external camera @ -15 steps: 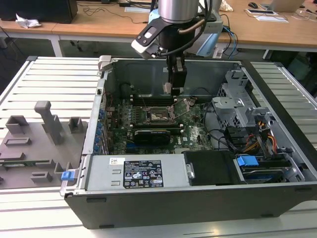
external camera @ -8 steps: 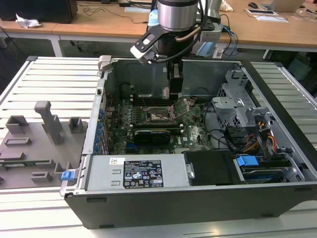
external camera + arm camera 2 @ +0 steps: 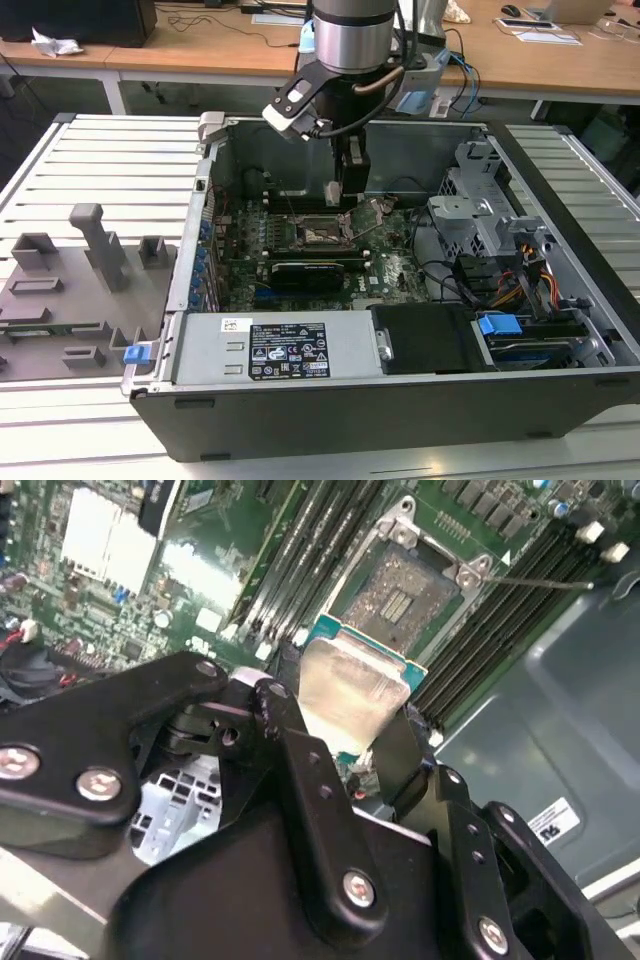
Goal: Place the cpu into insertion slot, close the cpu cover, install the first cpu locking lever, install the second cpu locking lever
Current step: 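Place the cpu into insertion slot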
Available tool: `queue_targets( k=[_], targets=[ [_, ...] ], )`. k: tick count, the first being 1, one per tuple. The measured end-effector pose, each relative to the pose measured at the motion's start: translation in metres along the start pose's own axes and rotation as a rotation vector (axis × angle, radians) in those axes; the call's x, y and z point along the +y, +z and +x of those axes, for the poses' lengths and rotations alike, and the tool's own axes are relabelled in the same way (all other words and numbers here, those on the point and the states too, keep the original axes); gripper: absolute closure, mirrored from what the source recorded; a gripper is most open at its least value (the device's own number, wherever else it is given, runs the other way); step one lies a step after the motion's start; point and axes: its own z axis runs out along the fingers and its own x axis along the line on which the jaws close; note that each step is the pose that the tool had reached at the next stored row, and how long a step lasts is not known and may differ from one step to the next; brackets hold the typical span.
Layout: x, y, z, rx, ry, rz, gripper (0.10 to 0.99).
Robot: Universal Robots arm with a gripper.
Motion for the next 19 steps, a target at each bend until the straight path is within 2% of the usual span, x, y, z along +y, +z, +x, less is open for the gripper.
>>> queue_targets(
  k=[3, 5, 8, 15, 19],
  targets=[
    [-0.001, 0.0124, 0.0128, 0.0003, 0.002, 0.003, 0.553],
    [-0.0014, 0.018, 0.0147, 0.0002, 0.003, 0.008, 0.553],
    [-0.0031, 0.025, 0.0159, -0.0002, 0.009, 0.02, 0.553],
    [-0.0078, 0.0373, 0.0167, -0.0002, 0.011, 0.022, 0.553],
    [-0.0097, 0.0471, 0.0175, -0.0003, 0.01, 0.024, 0.553]
  ],
)
